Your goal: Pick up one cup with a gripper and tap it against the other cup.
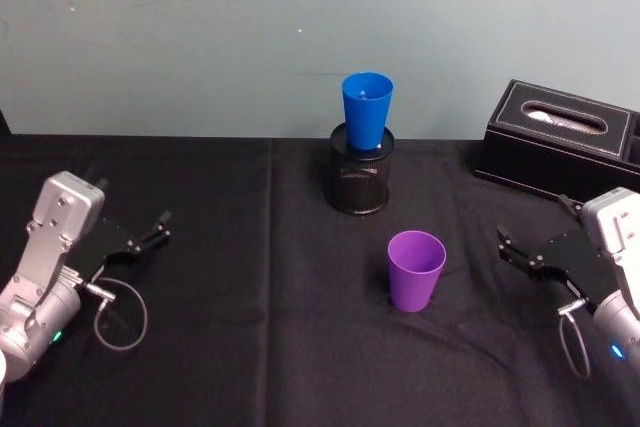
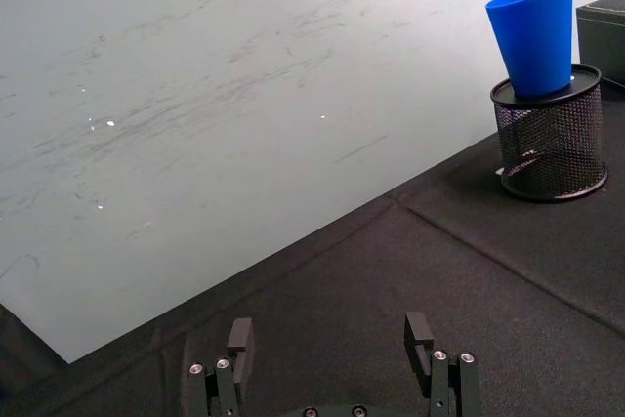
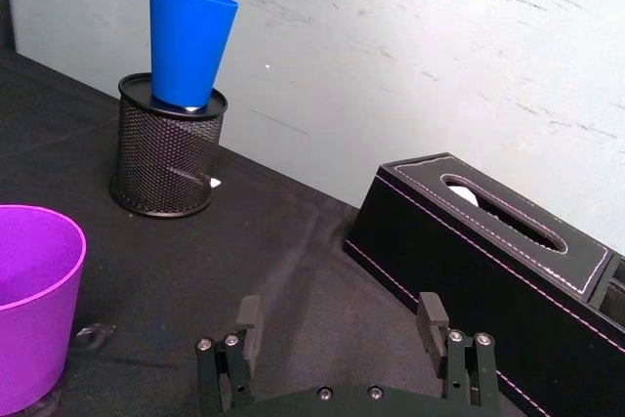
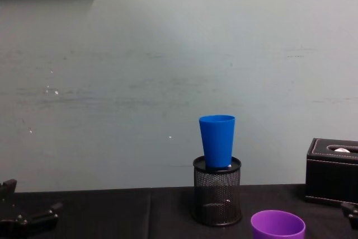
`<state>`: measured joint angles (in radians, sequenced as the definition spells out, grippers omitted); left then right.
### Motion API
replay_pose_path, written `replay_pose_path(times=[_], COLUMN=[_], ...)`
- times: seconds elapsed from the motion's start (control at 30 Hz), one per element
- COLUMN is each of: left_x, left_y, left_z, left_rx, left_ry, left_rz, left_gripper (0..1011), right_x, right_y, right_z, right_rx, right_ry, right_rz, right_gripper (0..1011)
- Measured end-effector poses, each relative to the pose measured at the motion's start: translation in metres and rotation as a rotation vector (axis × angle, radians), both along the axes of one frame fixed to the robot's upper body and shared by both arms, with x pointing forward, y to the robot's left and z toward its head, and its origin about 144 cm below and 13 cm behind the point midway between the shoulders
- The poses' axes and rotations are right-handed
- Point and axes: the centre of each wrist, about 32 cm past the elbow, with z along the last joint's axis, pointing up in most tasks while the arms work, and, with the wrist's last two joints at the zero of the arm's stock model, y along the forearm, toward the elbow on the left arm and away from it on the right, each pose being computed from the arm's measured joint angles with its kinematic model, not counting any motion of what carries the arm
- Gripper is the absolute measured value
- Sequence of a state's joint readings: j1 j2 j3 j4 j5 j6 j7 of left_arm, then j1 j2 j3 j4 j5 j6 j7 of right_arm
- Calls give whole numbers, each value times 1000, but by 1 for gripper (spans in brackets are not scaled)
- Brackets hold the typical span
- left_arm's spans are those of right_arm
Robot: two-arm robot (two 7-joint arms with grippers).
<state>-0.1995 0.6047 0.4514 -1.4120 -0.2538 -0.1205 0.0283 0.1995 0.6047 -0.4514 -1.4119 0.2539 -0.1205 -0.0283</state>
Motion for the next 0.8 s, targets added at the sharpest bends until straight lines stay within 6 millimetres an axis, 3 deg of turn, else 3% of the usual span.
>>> replay_pose_path(times=[0.8], left_x=[0], left_y=[0], left_z=[0], left_rx=[0], left_ry=[0], left_rz=[0], left_gripper=[1011], right_x=[0], right_y=[0], right_z=[0], right_rx=[0], right_ry=[0], right_rz=[0], right_gripper=[1003])
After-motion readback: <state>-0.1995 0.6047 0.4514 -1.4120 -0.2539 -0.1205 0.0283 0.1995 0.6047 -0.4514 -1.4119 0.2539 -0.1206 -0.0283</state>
